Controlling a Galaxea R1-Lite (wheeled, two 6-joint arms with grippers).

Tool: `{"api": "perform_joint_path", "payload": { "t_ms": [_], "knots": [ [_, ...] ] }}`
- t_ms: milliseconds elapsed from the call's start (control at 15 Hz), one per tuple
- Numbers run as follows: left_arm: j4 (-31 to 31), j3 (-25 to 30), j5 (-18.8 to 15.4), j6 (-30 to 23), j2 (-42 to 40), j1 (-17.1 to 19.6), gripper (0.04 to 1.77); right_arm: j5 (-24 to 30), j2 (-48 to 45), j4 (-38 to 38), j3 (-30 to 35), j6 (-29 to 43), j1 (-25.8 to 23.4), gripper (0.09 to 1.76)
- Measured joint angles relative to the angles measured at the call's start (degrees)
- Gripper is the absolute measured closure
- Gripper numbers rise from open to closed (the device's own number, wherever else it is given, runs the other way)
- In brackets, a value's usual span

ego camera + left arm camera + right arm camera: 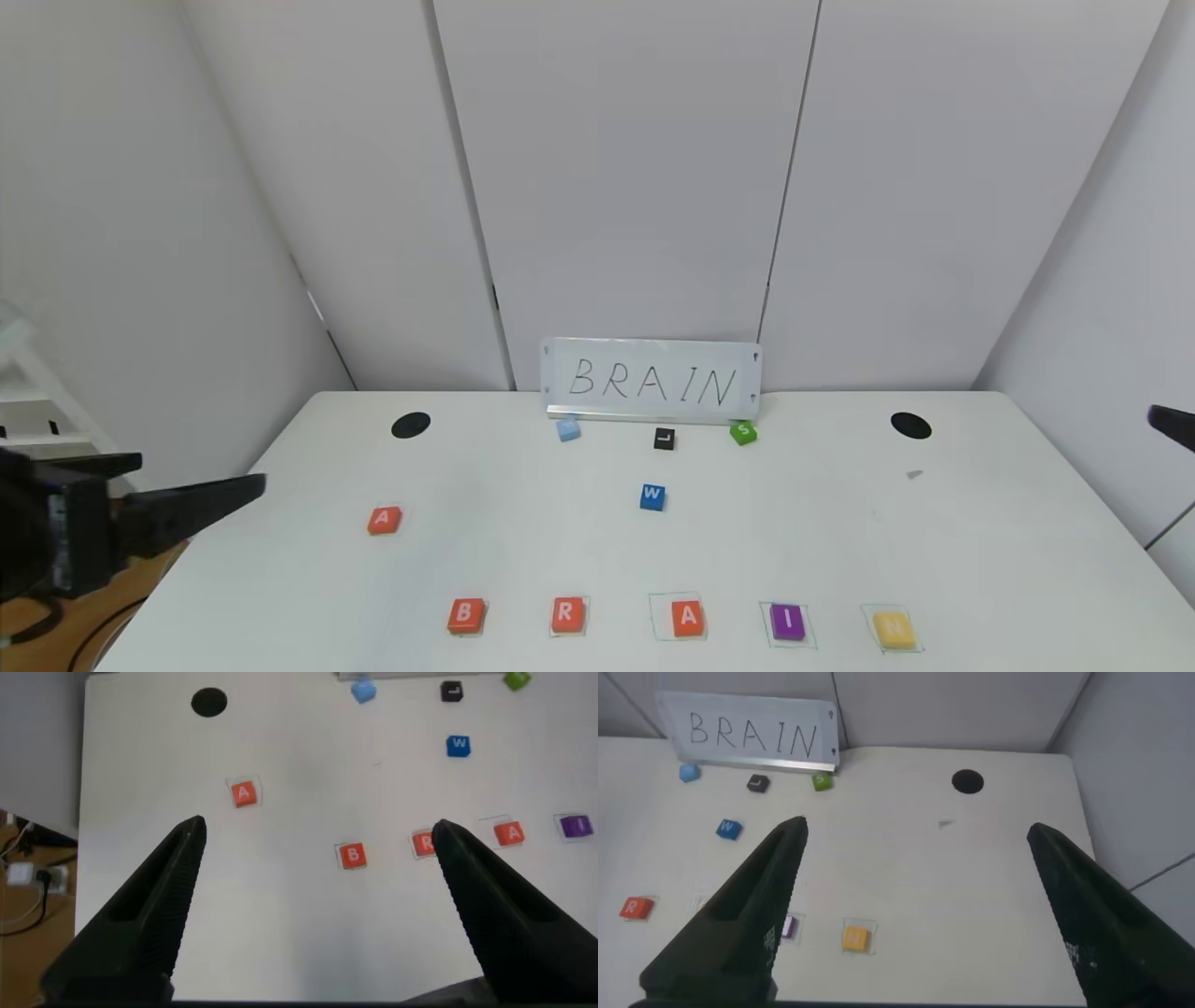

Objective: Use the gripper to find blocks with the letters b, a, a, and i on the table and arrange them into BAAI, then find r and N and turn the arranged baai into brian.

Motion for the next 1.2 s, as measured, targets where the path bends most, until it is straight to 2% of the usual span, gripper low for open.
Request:
{"api": "perform_joint_path", "payload": {
  "t_ms": [267,467,800,933,1000,1067,1200],
  "knots": [
    [0.67,3.23,-4.22,1.69,-18.99,0.16,0.09,0.79,-18.88,3.47,3.68,-3.28,0.85,0.15],
    [0.99,4.57,-4.82,2.32,-32.24,0.26,0.09,1.06,-31.37,8.37,4.02,-5.22,1.55,0.15],
    [0.94,6.42,-5.00,3.04,-49.01,0.68,0.09,0.84,-46.99,9.65,5.62,-8.06,1.79,0.15],
    [0.17,8.00,-3.77,3.50,-54.25,0.62,0.09,-4.08,-51.02,5.30,7.83,-9.68,1.77,0.15],
    [-1.37,9.42,-0.79,3.72,-55.85,0.57,0.09,-5.45,-52.09,1.67,9.75,-9.41,1.77,0.15],
    [-4.02,11.34,1.24,3.66,-57.00,0.56,0.09,-6.01,-52.85,-3.63,12.64,-9.33,1.72,0.15],
    [-12.12,17.42,2.36,3.78,-58.21,0.54,0.09,-5.71,-53.61,-15.43,19.90,-9.46,1.69,0.15]
  ]
}}
